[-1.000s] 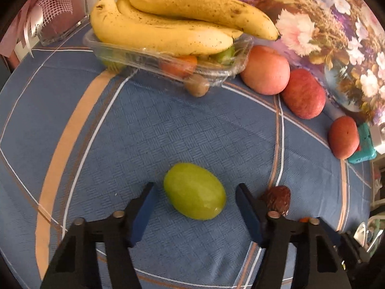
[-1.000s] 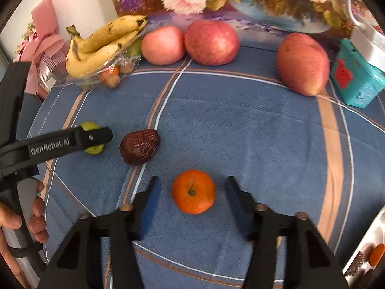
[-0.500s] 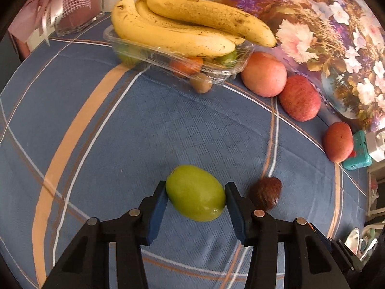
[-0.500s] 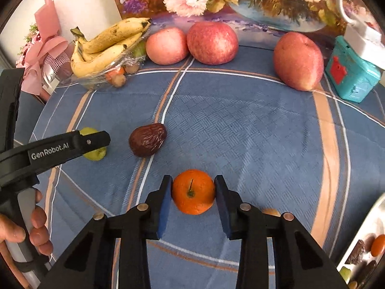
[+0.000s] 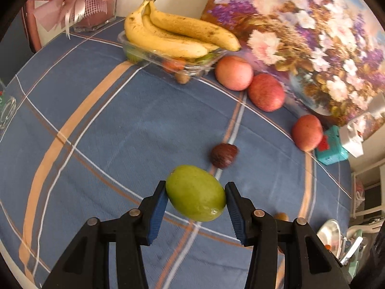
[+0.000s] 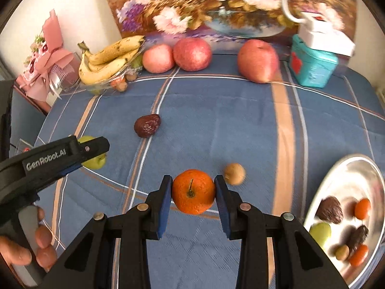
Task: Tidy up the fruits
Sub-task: 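Carry the orange and green pear over the steel bowl with both tools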
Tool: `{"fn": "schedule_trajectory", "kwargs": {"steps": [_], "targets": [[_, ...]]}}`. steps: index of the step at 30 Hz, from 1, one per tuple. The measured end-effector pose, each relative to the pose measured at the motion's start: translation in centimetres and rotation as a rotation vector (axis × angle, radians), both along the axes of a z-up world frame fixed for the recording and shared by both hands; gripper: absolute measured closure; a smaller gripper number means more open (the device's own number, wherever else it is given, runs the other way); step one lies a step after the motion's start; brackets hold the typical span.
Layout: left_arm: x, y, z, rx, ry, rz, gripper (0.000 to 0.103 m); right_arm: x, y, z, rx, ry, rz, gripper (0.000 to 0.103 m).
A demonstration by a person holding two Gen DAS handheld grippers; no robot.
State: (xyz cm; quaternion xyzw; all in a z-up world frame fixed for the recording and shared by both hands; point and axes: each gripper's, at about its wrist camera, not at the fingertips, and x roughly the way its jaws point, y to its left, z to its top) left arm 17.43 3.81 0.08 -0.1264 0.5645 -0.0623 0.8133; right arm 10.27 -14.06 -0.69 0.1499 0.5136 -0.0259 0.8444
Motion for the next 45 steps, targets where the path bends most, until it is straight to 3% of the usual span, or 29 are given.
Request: {"fn": "schedule_trajectory", "kwargs": {"steps": [4,10,17,21,28,35,45], "targets": [[-1.2,-2.4,1.0,-0.030,-0.017,-0.014,0.052,-1.9,-1.7,0.7,0.004,-0.009,-0.042,0.066],[-2.4,-6.0,2.0,0.010,-0.053,-0.084,0.052,-3.7,-5.3,0.8,0.013,-0.016,-0.122,0.066],[-4.2,-11.8,2.8,0.011,-0.062,-0.253,0.052,-6.2,-12.0,1.2,0.015,-0.008,-0.285,0.066],[-6.6,-16.2,2.5,-0.024,-0.039,-0.386,0.052,-8.3,-16.0,1.1,-0.005,0.016,-0.389,0.066],[-10.5,-22.3,2.1,-0.021,-0.029,-0.563,0.052,-12.0,-20.8,0.9,0.023,0.025,-0.510,0.066],[-12.4,-25.5,1.2,0.021,-0.021,-0.655,0.052,-13.5,-22.1,1.2,0.038,0.012,-0.551,0.066],[-13.4,-26.7,0.1,0.066,-0.012,-0.685,0.052,-13.2,-21.9,0.6,0.070,0.015,-0.517,0.066]]}}
